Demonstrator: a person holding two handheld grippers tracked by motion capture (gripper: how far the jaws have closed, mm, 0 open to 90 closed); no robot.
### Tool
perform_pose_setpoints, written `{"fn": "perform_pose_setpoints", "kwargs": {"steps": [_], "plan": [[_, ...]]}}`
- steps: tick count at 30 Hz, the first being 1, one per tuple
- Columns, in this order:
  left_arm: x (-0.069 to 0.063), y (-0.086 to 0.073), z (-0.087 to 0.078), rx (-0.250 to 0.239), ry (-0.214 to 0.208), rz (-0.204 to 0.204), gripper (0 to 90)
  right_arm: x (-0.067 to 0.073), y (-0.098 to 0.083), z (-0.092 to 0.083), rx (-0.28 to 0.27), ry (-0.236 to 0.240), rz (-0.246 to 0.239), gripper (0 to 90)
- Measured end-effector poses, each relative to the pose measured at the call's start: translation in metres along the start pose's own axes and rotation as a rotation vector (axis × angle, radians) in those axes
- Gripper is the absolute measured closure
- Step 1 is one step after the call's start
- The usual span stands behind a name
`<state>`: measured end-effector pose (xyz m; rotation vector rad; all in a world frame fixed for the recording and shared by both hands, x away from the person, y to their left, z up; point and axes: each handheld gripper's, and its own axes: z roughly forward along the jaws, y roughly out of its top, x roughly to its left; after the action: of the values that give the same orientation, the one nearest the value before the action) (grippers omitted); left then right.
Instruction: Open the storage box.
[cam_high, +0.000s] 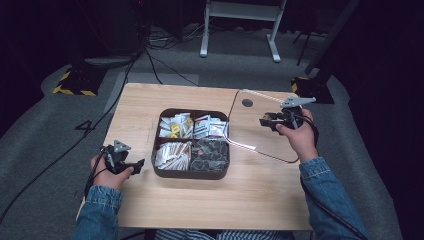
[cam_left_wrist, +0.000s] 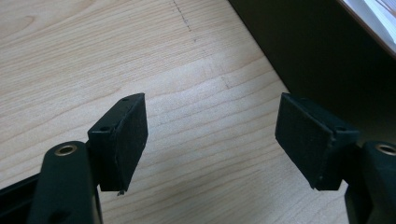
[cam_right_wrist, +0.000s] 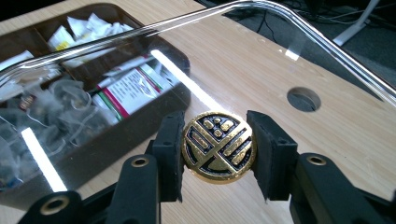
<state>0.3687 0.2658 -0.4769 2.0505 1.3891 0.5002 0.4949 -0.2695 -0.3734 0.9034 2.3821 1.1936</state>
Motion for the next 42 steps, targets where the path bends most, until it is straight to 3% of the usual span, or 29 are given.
{"fn": "perform_pose_setpoints", "kwargs": {"steps": [9,23,34,42], "plan": [[0.000,-0.001,-0.002,-0.011,0.002,-0.010,26.2,-0.015,-0.025,0.001,0.017,-0.026,0.042,58.8],[0.000,-0.004,0.000,-0.014,-0.004,-0.014,26.2,-0.033,-0.081,0.006,0.036,-0.045,0.134,58.8],[-0.001,-0.003,0.002,-0.008,-0.010,-0.009,26.1,-0.034,-0.111,0.026,0.126,-0.076,0.113,58.7],[-0.002,-0.003,0.002,-0.013,-0.014,-0.010,26.1,-0.034,-0.118,0.031,0.137,-0.079,0.110,58.6]]}}
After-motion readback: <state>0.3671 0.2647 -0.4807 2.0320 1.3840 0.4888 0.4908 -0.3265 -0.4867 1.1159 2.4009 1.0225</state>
